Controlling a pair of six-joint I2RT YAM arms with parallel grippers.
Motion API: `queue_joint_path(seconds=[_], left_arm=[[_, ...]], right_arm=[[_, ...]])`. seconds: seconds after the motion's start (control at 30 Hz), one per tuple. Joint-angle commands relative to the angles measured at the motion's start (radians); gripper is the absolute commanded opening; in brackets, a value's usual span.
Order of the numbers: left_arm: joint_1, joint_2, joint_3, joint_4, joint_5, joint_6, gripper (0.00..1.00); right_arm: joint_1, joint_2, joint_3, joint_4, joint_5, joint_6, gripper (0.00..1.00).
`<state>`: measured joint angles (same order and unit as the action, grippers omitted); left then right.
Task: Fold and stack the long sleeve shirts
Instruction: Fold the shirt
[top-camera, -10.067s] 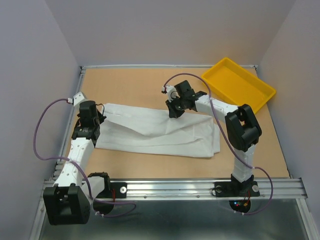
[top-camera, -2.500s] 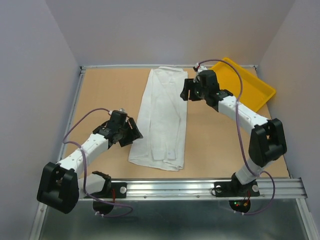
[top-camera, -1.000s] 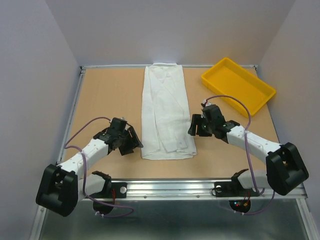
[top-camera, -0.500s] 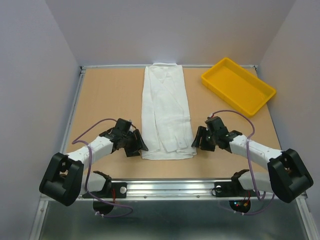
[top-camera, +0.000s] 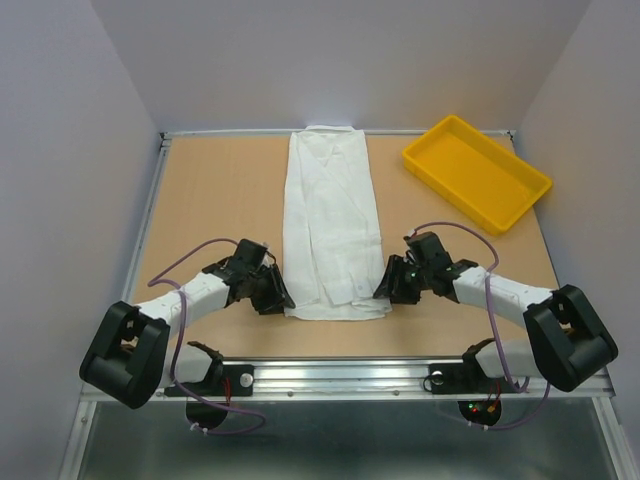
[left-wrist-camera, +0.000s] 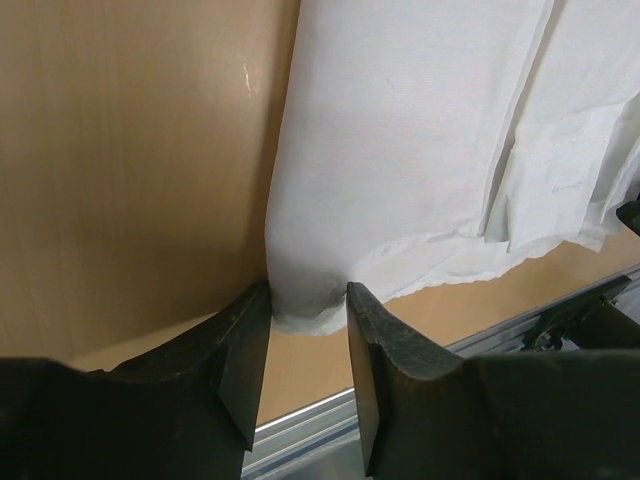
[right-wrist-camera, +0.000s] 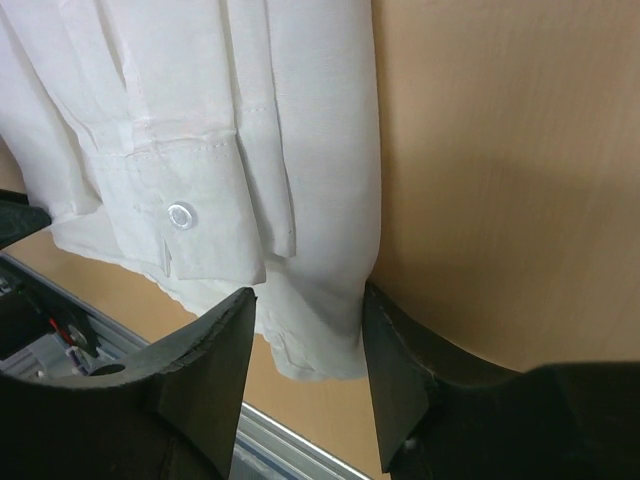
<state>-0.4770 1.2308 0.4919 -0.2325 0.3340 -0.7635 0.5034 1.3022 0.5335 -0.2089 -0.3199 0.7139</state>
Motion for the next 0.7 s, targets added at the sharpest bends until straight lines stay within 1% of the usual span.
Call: queue_joint_path(seconds=[0.0,0.07,0.1,0.13,0.17,0.2,0.23,0.27,0.3,0.33,0.37,0.43,0.53,0.67], left_arm=[[-0.015,0.029,-0.027,-0.042,-0.012,0.024,0.43],[-0.018,0.035,-0.027,-0.041,-0.009,0.026,0.4],[-0.02,0.036,-0.027,-0.041,-0.007,0.026,0.39],[-0.021,0.036,-0.027,-0.039,-0.006,0.027,0.37],[-0.025,0.033,-0.027,-0.042,0.0,0.029,0.33],[-0.025,0.029,-0.026,-0.048,0.005,0.032,0.29],[-0.026,0.016,-0.026,-0.054,0.013,0.033,0.22],[-0.028,0.009,-0.024,-0.07,0.017,0.035,0.18],[-0.028,-0.002,-0.023,-0.08,0.022,0.035,0.14],[-0.029,-0.013,-0.023,-0.088,0.025,0.035,0.11],[-0.029,-0.037,-0.023,-0.099,0.031,0.036,0.05],[-0.031,-0.072,-0.021,-0.134,0.04,0.041,0.04],[-0.032,-0.109,-0.023,-0.18,0.053,0.047,0.03],[-0.032,-0.177,-0.009,-0.223,0.06,0.043,0.03]], right_arm=[[0.0,0.025,-0.047,-0.017,-0.071,-0.022,0.5],[0.0,0.022,-0.053,-0.017,-0.079,-0.024,0.45],[0.0,0.019,-0.058,-0.017,-0.079,-0.028,0.38],[0.0,0.017,-0.059,-0.017,-0.084,-0.031,0.34],[0.001,0.005,-0.063,-0.018,-0.087,-0.033,0.3],[0.0,0.0,-0.063,-0.02,-0.091,-0.036,0.2],[0.0,-0.007,-0.066,-0.024,-0.105,-0.034,0.16],[0.001,-0.026,-0.066,-0.027,-0.113,-0.037,0.09],[0.0,-0.033,-0.066,-0.033,-0.126,-0.039,0.06],[0.0,-0.041,-0.069,-0.041,-0.134,-0.042,0.04],[0.0,-0.047,-0.069,-0.059,-0.142,-0.045,0.02],[0.0,-0.067,-0.075,-0.093,-0.16,-0.059,0.0],[0.001,-0.096,-0.07,-0.132,-0.18,-0.076,0.01],[0.0,-0.129,-0.017,-0.214,-0.173,-0.102,0.01]])
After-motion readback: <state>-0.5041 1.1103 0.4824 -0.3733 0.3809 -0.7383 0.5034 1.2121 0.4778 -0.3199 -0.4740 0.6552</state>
